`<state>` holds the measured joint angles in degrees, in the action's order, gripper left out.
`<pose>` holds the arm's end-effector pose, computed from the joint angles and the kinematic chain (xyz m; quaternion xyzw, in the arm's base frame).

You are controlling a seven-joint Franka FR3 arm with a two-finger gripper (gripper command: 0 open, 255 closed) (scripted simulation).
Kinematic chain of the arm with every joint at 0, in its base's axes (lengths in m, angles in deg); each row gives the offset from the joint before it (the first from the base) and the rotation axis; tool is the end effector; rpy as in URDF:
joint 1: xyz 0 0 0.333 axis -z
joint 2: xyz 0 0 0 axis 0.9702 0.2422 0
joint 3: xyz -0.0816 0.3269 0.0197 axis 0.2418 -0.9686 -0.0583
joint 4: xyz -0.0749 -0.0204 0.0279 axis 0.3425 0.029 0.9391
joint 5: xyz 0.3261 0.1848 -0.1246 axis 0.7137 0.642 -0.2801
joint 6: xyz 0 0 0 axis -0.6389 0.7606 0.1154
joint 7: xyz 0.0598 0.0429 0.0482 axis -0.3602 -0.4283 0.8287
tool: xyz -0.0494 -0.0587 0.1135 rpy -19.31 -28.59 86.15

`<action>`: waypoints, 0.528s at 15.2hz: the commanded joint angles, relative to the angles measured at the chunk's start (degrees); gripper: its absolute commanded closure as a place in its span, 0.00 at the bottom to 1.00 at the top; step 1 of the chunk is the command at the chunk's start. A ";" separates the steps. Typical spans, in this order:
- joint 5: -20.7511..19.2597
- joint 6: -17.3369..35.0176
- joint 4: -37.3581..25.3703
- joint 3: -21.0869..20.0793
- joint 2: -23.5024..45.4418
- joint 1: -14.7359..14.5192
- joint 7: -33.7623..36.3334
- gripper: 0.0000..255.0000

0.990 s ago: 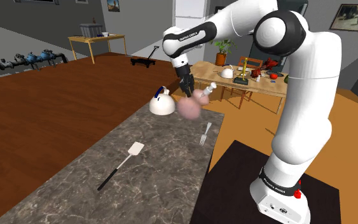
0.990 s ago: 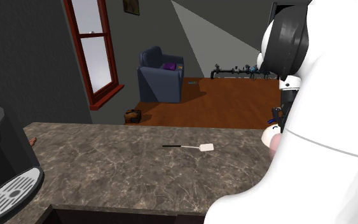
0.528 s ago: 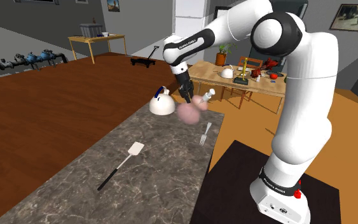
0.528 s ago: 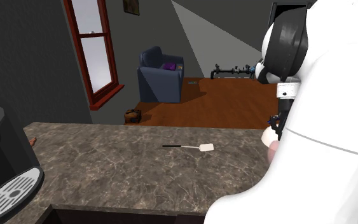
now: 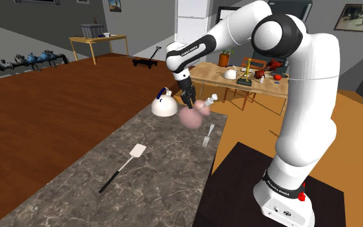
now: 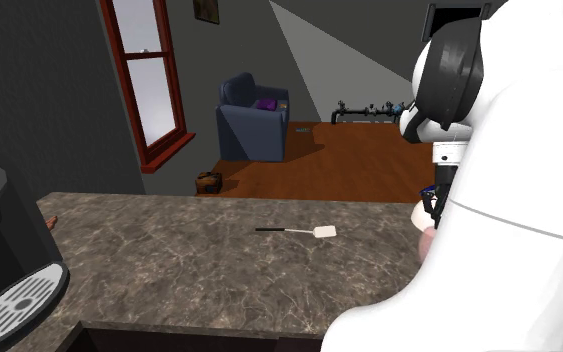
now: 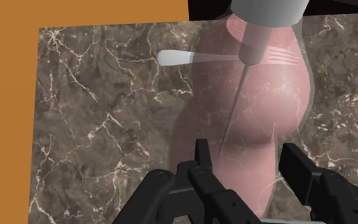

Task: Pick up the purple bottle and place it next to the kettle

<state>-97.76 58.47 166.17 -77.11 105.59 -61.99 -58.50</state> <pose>0.5846 -0.1039 0.3416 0.9722 0.1087 -0.2021 0.0471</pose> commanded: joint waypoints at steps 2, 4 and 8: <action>0.03 0.14 0.26 0.01 0.34 0.04 -0.03 1.00; 0.03 0.14 0.26 0.00 0.34 0.04 -0.03 1.00; 0.03 0.23 0.31 -0.02 0.39 0.02 0.03 0.00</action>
<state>-97.74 58.71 166.48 -77.12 105.91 -61.97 -58.48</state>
